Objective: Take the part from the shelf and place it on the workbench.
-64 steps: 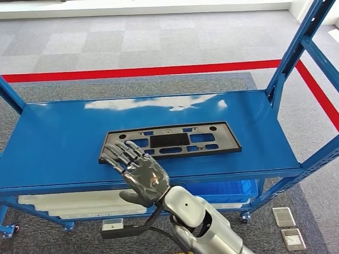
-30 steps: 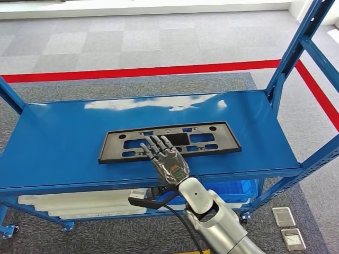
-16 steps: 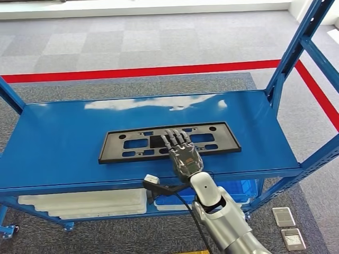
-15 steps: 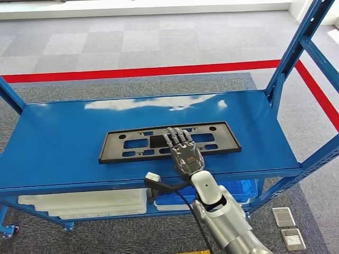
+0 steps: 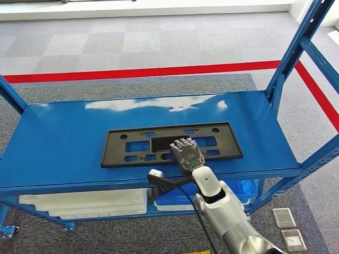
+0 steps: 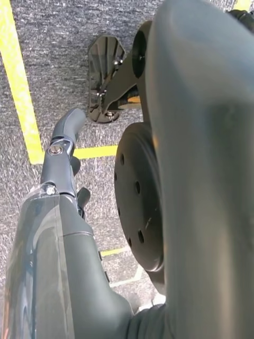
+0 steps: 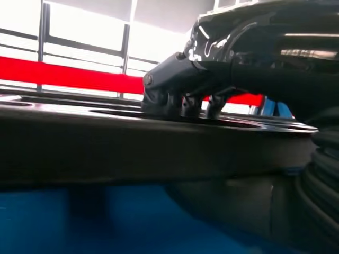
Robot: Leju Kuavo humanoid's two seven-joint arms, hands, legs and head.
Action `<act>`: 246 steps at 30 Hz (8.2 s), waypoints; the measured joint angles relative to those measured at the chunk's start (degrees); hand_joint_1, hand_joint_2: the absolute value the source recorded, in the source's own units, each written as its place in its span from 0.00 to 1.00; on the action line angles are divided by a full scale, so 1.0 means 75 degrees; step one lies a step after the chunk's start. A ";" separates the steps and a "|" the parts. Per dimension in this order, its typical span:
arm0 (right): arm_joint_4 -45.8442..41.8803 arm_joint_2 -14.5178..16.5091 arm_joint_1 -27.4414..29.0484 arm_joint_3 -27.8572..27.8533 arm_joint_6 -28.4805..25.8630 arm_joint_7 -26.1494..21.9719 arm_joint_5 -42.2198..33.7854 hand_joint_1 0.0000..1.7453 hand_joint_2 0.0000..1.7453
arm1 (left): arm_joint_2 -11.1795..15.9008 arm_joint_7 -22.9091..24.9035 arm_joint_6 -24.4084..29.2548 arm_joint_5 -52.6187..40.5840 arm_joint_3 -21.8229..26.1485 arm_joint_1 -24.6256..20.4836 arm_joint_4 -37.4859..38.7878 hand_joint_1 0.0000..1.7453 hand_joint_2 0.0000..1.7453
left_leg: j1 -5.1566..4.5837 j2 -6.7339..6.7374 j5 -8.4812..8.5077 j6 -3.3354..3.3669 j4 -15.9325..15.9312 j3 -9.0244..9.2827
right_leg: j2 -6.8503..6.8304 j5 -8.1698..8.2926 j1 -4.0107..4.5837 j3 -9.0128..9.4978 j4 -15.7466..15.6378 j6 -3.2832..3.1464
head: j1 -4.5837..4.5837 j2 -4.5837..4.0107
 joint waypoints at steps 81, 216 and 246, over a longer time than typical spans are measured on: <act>-0.8612 -0.2159 0.3263 0.1132 0.4726 -0.3488 -1.2135 1.00 1.00 | 0.0385 -0.2855 -0.0415 0.0440 0.0469 0.0113 -0.0001 0.00 1.00 | 0.0206 0.0079 0.0200 0.0087 -0.0191 0.0072 | -0.0024 -0.0248 -0.0177 -0.0237 0.0902 0.0419 | 0.0007 0.0000; -0.8298 -0.2028 0.3409 0.1471 0.4860 -0.4637 -1.1339 1.00 1.00 | 0.1294 -0.2703 -0.0367 -0.0298 0.0350 -0.0118 0.0000 0.00 1.00 | 0.0074 -0.0107 -0.0219 -0.0280 0.1958 -0.1752 | -0.0180 -0.0158 -0.0085 0.0435 -0.0331 -0.0147 | 0.0020 -0.0001; -0.7366 -0.1955 0.2250 0.1594 0.5775 -0.4245 -1.2209 1.00 1.00 | 0.0994 -0.0440 -0.0324 -0.0095 0.0601 -0.0139 0.0009 0.00 1.00 | 0.0052 -0.0134 -0.0106 -0.0190 0.1826 -0.1732 | -0.0147 -0.0137 -0.0043 0.0370 -0.0255 -0.0201 | 0.0014 0.0000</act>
